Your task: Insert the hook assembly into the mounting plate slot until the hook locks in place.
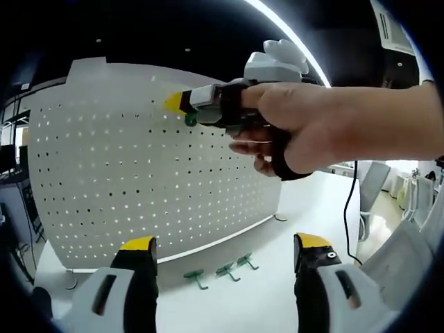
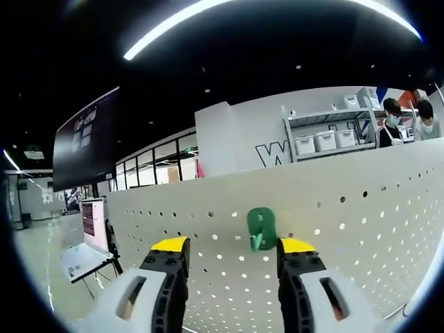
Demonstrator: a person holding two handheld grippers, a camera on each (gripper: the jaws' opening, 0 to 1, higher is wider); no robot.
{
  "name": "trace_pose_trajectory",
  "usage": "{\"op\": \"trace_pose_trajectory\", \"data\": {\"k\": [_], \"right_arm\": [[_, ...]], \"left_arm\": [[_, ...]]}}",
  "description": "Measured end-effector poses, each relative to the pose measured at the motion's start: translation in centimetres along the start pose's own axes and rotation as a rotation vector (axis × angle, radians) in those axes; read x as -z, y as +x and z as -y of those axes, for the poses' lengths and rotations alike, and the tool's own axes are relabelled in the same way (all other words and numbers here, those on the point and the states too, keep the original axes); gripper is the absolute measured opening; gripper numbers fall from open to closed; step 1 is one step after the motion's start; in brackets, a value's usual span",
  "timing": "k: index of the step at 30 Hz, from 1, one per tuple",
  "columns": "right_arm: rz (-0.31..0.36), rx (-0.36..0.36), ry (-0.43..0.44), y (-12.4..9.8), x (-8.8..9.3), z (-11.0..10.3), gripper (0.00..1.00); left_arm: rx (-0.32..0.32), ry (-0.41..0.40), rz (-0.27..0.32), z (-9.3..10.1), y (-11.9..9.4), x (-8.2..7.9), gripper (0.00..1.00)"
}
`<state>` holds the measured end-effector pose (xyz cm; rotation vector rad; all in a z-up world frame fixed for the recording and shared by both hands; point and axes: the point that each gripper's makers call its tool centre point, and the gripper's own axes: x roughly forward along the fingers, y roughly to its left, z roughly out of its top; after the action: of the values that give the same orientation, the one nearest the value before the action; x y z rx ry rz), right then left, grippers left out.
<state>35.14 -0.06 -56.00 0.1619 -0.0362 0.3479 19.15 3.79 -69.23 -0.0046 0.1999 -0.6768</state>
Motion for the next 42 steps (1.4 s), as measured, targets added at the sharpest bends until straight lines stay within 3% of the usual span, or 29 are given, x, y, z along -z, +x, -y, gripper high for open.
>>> {"op": "trace_pose_trajectory", "data": {"k": [6, 14, 26, 42], "right_arm": [[-0.007, -0.015, 0.013, -0.1, 0.1, -0.2, 0.64], [-0.010, -0.038, 0.002, -0.1, -0.1, -0.4, 0.62], [-0.008, -0.226, -0.005, -1.6, -0.1, -0.5, 0.64], [-0.024, -0.287, -0.021, -2.4, 0.5, -0.7, 0.65]], "left_arm": [[0.001, 0.007, -0.002, 0.0, 0.1, 0.0, 0.83], [0.001, 0.013, 0.001, 0.0, 0.2, -0.1, 0.83], [0.002, 0.020, 0.004, 0.2, 0.3, -0.4, 0.83], [0.002, 0.024, 0.004, 0.1, 0.3, -0.4, 0.83]]}}
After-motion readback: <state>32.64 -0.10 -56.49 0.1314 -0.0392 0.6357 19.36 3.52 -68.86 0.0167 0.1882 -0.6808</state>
